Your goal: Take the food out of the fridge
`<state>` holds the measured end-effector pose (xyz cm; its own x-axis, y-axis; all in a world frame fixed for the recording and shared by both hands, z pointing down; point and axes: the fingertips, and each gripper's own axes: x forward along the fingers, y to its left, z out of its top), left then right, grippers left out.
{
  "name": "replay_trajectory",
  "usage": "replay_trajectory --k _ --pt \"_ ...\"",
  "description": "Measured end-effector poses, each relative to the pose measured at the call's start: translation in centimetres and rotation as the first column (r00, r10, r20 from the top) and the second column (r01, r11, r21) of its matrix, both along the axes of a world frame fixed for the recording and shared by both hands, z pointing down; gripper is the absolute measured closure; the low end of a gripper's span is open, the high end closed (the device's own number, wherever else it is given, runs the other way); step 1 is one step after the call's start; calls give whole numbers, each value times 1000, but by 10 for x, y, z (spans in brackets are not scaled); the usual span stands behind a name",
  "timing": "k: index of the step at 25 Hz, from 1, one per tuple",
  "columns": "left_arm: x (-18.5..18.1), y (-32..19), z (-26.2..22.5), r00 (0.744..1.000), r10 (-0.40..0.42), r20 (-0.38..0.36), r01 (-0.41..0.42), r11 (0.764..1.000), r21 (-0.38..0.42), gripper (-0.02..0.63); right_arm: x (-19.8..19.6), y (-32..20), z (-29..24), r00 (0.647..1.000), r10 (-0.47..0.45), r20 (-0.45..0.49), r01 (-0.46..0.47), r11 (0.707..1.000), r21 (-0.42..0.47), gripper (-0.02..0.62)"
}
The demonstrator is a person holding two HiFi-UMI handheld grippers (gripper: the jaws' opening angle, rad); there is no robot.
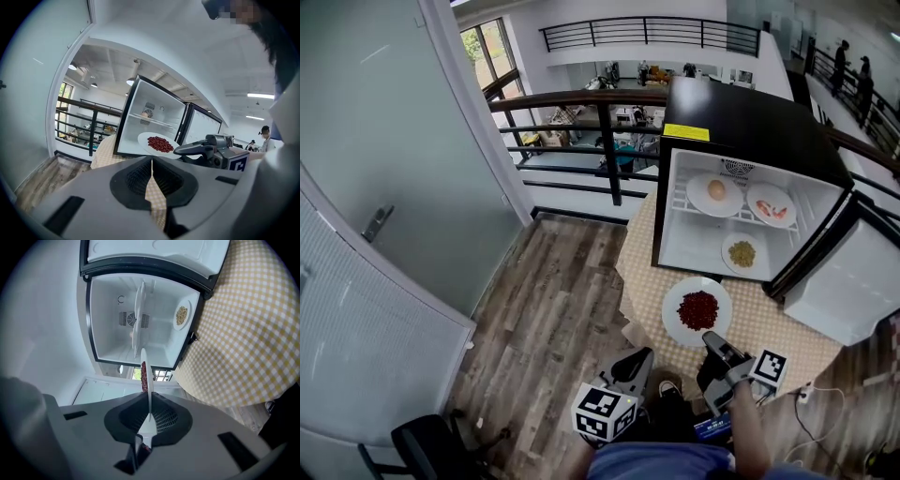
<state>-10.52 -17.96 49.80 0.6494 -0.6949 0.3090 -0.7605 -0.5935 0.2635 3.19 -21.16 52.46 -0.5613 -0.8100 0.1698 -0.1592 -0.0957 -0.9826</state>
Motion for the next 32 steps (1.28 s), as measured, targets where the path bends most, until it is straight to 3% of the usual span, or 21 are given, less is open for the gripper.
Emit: replay_trajectory --k 9,19,25,32 --pt "-6 26 4 1000 26 4 -26 1000 -5 588 -14 35 -6 1000 -9 14 9 1000 5 571" --pt "-14 30 -5 999 -42 -5 42 999 17 588 -14 44 -21 999 -50 6 50 999 21 571" --pt "1 35 -8 994 -104 -28 104 994 14 588 12 59 -21 997 -75 -11 76 997 11 572" --pt "58 60 -15 993 -109 -35 110 994 17 588 70 93 -24 998 -67 -4 67 998 0 572"
